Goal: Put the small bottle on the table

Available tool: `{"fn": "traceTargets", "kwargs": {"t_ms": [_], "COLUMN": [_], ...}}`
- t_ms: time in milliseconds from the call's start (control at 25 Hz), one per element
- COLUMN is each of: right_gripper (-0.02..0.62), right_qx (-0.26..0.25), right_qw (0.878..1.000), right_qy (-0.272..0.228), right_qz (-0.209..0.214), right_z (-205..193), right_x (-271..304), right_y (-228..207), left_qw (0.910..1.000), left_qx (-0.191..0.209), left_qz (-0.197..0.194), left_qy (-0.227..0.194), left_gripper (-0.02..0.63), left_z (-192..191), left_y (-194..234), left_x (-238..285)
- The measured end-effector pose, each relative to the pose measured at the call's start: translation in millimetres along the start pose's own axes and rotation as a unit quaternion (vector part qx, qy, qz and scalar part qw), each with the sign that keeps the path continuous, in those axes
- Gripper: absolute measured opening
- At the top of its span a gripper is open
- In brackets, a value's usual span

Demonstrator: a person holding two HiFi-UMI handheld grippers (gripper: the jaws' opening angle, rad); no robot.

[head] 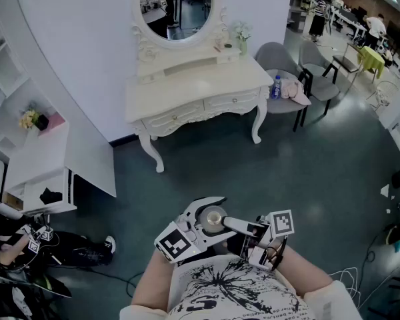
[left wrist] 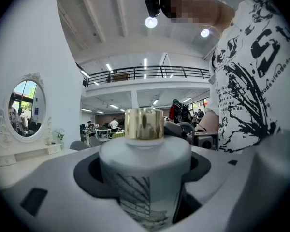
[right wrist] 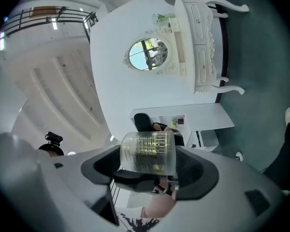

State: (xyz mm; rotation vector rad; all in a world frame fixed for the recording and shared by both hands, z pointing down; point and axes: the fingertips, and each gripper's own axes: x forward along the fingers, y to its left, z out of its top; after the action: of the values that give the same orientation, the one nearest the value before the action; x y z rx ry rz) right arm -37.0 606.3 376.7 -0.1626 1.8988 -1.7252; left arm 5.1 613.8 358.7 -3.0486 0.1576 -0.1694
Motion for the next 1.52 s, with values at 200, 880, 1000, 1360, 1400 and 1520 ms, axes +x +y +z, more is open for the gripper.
{"fn": "traceTargets", "kwargs": {"t_ms": [200, 880, 1000, 1360, 1400, 1520], "right_gripper": [0.353, 0.351, 0.353, 0.351, 0.351, 0.351], "right_qx": [0.001, 0.020, 0.022, 0.000, -0.003, -0.004], "right_qw": [1.000, 0.999, 0.999, 1.000, 1.000, 1.000], "right_qy": [0.002, 0.019, 0.016, 0.001, -0.001, -0.015], "right_qz": [-0.003, -0.019, -0.023, -0.023, -0.023, -0.019], "right_z": [1.9, 25.7, 47.9, 165.6, 180.4, 223.1], "right_x": [-2.5, 8.8, 21.3, 88.0, 97.1, 125.8], "right_y": [-0.9, -19.0, -30.8, -54.4, -57.4, -66.3], "left_qw": [1.0000, 0.9989, 0.9989, 0.9995, 0.9995, 0.9995], "left_qx": [-0.002, -0.024, -0.029, -0.014, -0.012, -0.010], "left_qz": [0.002, 0.036, 0.035, 0.007, 0.003, -0.011], "left_qy": [-0.006, -0.018, -0.013, -0.028, -0.030, -0.027], "left_gripper": [0.353, 0.353, 0.353, 0.353, 0.353, 0.353], "left_z": [0.8, -13.0, -23.5, -33.6, -34.4, -38.6], "left_y": [0.8, 32.2, 59.0, 192.7, 209.9, 260.7], "left_x": [3.6, 5.6, 5.8, 14.7, 15.3, 15.0]}}
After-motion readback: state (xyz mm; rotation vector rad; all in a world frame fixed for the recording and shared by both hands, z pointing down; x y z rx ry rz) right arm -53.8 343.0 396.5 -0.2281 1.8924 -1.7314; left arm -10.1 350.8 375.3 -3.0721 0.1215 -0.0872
